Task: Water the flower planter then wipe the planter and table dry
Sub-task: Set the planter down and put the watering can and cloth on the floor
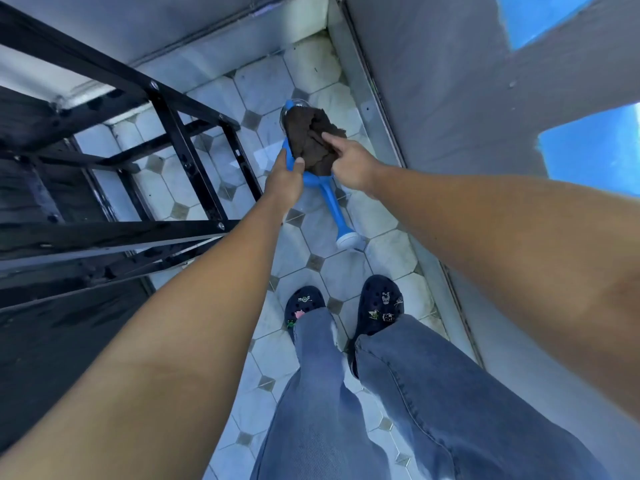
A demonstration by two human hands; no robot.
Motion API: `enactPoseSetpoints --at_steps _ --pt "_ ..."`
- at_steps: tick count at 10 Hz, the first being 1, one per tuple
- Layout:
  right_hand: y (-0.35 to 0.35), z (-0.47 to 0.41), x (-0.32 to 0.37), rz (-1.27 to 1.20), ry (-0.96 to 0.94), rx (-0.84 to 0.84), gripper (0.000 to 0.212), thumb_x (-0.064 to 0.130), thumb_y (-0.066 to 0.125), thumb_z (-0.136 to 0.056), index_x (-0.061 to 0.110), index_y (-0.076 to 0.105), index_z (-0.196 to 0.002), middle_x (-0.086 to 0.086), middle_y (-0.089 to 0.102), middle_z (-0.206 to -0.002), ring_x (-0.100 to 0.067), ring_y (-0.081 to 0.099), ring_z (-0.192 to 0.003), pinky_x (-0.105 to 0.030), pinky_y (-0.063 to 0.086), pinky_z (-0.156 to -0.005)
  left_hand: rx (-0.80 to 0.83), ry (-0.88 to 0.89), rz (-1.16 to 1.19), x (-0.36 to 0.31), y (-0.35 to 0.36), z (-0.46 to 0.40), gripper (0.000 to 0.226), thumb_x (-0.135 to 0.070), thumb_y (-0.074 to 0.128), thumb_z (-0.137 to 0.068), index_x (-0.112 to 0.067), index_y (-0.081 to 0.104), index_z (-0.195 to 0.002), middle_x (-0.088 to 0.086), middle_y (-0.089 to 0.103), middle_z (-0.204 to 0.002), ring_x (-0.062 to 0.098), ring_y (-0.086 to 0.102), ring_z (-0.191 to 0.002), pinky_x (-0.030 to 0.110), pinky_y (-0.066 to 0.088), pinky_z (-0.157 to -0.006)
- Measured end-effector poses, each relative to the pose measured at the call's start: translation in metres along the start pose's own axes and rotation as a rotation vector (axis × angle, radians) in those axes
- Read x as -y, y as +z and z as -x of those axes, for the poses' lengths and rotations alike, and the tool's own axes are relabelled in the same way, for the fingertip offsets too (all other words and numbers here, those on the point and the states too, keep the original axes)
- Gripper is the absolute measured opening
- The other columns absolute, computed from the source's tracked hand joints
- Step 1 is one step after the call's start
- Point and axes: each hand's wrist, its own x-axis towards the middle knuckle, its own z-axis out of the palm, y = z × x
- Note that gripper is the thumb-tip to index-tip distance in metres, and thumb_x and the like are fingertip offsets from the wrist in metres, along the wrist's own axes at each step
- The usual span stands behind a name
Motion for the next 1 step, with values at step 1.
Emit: enactPoseSetpoints --at_steps 1 --pt "-0.0071 0.0372 0.0135 0.045 0.009 -0.063 0.070 -0.006 0.043 -0.088 0.015 0.034 -0.154 -0.009 0.040 -0.156 -0.026 0.045 -0.138 -0.035 0.038 -0.116 -0.039 -0.046 -0.047 -0.0149 -0.0143 0.0433 0.060 -0.038 0.038 -0.102 -0.014 0.020 -0.154 0.000 0.035 -0.153 0.016 0.035 -0.139 0.026 0.030 -0.108"
